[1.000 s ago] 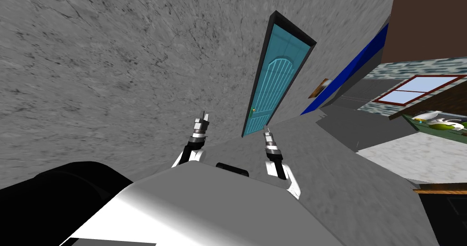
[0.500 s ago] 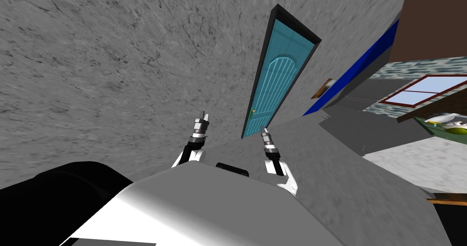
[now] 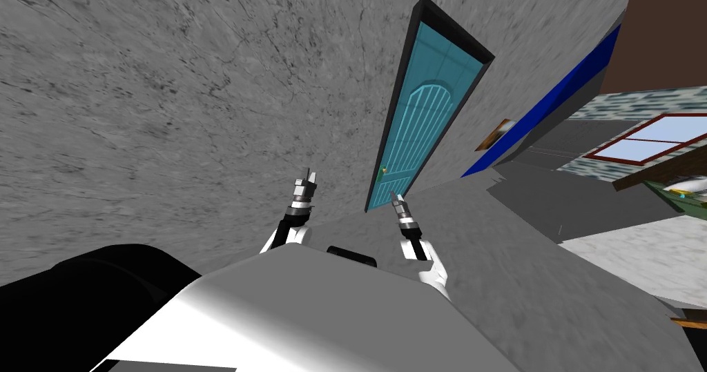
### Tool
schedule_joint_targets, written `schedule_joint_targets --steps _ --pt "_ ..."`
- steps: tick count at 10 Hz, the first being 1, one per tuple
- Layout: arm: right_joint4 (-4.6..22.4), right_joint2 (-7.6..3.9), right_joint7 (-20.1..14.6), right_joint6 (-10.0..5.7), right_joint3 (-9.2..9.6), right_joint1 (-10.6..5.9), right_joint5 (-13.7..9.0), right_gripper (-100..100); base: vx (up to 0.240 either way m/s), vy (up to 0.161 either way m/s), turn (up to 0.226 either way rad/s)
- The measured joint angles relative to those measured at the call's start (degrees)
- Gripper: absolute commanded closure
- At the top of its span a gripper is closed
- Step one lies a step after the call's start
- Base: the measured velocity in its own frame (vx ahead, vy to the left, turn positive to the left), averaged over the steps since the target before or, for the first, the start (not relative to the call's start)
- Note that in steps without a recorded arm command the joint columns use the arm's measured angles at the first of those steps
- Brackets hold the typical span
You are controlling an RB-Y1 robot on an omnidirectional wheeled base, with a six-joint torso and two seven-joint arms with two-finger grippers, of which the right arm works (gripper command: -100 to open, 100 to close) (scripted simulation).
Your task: Pull the door open
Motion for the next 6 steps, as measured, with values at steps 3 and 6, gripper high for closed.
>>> schedule_joint_targets --steps 3,6 --pt "4.72 -1.10 2.04 -1.26 0.17 -2.54 1.45 -100 0.100 -0.052 0.029" --pt "8.58 -2.14 4.08 -2.34 0.44 -4.46 2.94 -100 0.080 -0.043 0.027"
